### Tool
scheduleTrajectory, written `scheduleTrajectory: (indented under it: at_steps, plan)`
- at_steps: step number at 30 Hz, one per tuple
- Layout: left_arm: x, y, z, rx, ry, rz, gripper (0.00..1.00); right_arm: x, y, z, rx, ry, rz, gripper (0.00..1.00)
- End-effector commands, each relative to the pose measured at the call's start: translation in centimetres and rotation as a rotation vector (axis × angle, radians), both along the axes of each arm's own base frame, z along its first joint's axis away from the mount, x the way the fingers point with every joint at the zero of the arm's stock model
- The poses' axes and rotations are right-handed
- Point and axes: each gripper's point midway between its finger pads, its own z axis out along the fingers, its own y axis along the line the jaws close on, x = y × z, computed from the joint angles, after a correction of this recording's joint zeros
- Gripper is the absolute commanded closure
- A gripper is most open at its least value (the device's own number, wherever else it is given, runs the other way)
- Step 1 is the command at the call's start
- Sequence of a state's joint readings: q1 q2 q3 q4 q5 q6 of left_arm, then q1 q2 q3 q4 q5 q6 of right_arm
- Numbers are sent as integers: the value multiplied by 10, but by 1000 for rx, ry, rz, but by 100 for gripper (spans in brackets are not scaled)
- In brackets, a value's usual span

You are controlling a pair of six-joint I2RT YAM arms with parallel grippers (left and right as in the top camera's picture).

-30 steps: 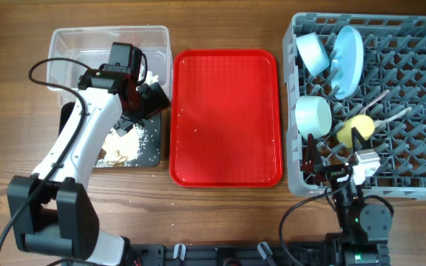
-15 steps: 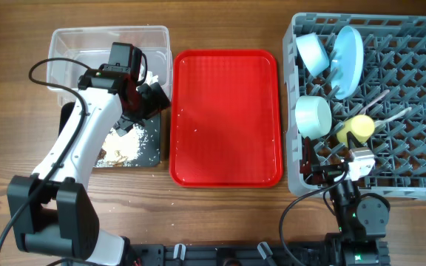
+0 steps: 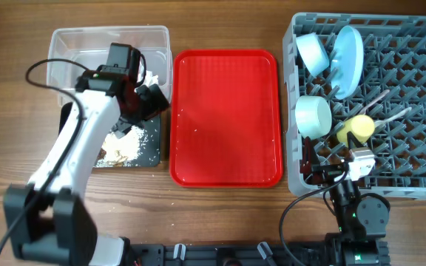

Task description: Sort waste into correct bins and load items into the dishwasher rack

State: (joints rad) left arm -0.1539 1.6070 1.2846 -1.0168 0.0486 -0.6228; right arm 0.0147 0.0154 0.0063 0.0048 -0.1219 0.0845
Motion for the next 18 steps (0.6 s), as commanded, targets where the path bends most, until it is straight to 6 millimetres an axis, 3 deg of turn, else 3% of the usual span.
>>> scheduleTrajectory:
  at_steps: [1, 4, 7, 10, 14, 18]
  plan:
    - [-9, 16, 71, 47, -228, 12, 0, 0, -2, 2, -5, -13, -13, 0]
    - [-16, 21, 125, 43, -438, 11, 0, 0, -2, 2, -5, -13, -12, 0]
    - [-22, 14, 175, 47, -674, -119, 0, 0, -2, 2, -6, -13, -13, 0]
    - [-41, 9, 217, 82, -918, -274, 0, 0, -2, 2, -5, -13, -12, 0]
    - [-66, 15, 227, 99, -1092, -324, 0, 0, -2, 2, -5, -13, -13, 0]
    - [-79, 27, 211, 118, -1200, -295, 0, 0, -2, 2, -5, -13, -12, 0]
